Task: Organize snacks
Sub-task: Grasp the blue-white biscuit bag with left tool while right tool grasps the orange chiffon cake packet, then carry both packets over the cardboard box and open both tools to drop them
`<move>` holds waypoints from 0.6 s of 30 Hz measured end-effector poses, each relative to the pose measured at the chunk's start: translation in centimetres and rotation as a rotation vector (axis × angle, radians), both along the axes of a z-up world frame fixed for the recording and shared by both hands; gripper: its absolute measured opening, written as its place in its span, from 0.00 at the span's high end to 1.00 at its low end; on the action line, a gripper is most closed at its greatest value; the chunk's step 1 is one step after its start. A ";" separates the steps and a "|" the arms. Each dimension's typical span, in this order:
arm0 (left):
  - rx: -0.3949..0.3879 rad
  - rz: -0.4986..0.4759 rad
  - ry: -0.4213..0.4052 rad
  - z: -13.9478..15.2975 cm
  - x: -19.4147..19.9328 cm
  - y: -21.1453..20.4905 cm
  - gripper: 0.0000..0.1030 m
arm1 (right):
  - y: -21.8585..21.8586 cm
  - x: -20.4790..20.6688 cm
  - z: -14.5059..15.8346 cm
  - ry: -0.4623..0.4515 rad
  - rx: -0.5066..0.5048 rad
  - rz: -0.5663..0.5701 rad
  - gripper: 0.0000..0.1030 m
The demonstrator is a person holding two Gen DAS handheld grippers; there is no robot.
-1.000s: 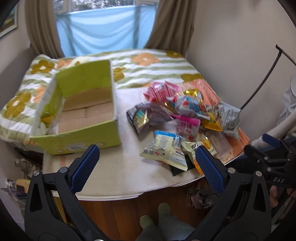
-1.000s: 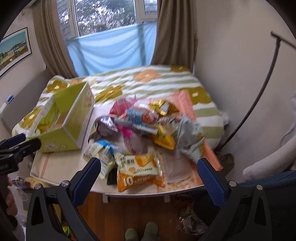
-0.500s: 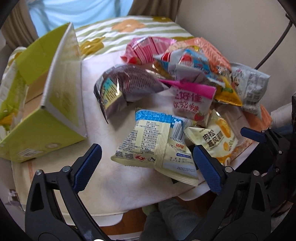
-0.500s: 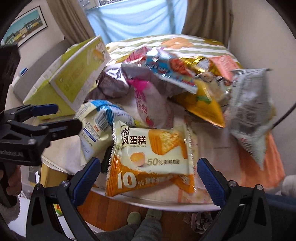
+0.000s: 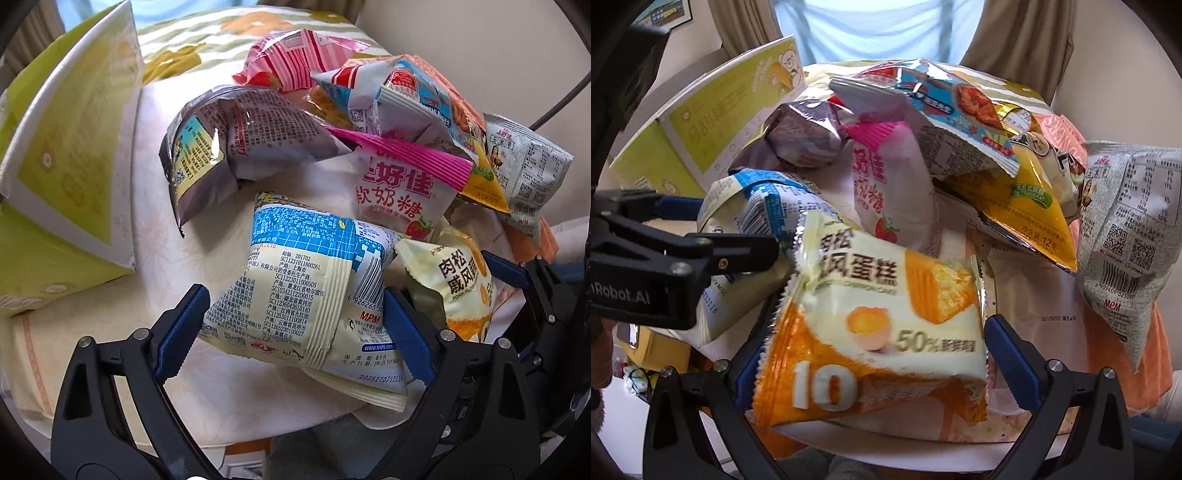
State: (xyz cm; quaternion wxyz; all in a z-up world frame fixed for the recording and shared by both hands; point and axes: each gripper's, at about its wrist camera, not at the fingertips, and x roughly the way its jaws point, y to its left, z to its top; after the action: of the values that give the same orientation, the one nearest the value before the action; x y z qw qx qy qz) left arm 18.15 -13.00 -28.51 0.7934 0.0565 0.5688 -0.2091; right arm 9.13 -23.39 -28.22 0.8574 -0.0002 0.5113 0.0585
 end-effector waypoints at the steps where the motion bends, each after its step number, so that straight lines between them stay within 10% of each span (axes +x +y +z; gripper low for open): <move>1: 0.001 -0.002 0.000 -0.1 0.0 -0.1 0.10 | -0.3 0.0 0.0 0.002 0.005 0.000 0.00; 18: 0.006 0.013 0.043 0.0 -0.9 -0.1 0.29 | -0.8 -1.3 0.6 -0.006 0.049 -0.004 0.27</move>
State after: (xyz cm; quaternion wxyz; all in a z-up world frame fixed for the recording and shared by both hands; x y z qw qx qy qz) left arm 17.25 -13.12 -28.48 0.7822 0.0506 0.5866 -0.2037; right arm 7.82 -24.16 -27.64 0.8588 0.0215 0.5072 0.0694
